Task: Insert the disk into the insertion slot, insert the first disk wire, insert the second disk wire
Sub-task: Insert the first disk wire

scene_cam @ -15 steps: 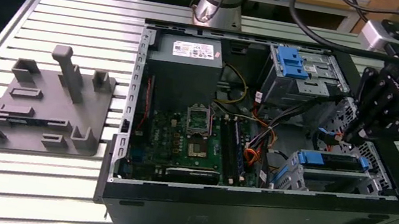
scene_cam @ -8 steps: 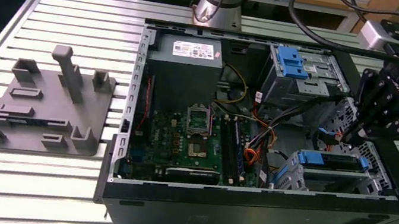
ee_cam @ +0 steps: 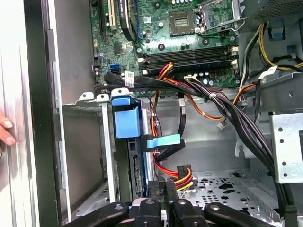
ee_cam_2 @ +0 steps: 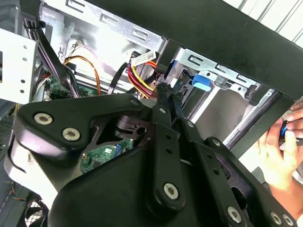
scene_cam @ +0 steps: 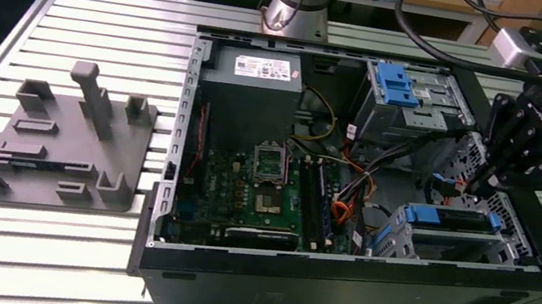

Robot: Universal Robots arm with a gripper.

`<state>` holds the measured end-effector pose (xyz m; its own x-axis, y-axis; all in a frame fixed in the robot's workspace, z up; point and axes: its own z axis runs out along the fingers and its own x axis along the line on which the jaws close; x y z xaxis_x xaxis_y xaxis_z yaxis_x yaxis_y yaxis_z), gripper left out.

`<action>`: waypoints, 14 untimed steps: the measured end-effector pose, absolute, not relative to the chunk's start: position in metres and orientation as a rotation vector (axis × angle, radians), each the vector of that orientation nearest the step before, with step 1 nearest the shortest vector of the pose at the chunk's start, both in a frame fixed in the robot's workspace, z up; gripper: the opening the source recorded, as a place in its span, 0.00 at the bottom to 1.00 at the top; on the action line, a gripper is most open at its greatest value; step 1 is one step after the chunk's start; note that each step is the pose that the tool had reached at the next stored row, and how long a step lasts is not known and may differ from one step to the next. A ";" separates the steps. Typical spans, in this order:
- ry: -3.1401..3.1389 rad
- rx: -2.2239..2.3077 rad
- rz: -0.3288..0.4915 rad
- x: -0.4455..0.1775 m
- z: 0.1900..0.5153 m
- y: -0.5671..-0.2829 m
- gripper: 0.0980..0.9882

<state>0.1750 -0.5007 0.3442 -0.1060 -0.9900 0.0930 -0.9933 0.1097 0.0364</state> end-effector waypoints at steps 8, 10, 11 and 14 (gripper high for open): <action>-2.205 2.120 0.062 0.173 0.344 -0.501 0.07; -2.215 2.130 0.051 0.172 0.344 -0.503 0.07; -2.221 2.135 0.043 0.171 0.344 -0.504 0.07; -2.236 2.151 0.011 0.171 0.344 -0.508 0.07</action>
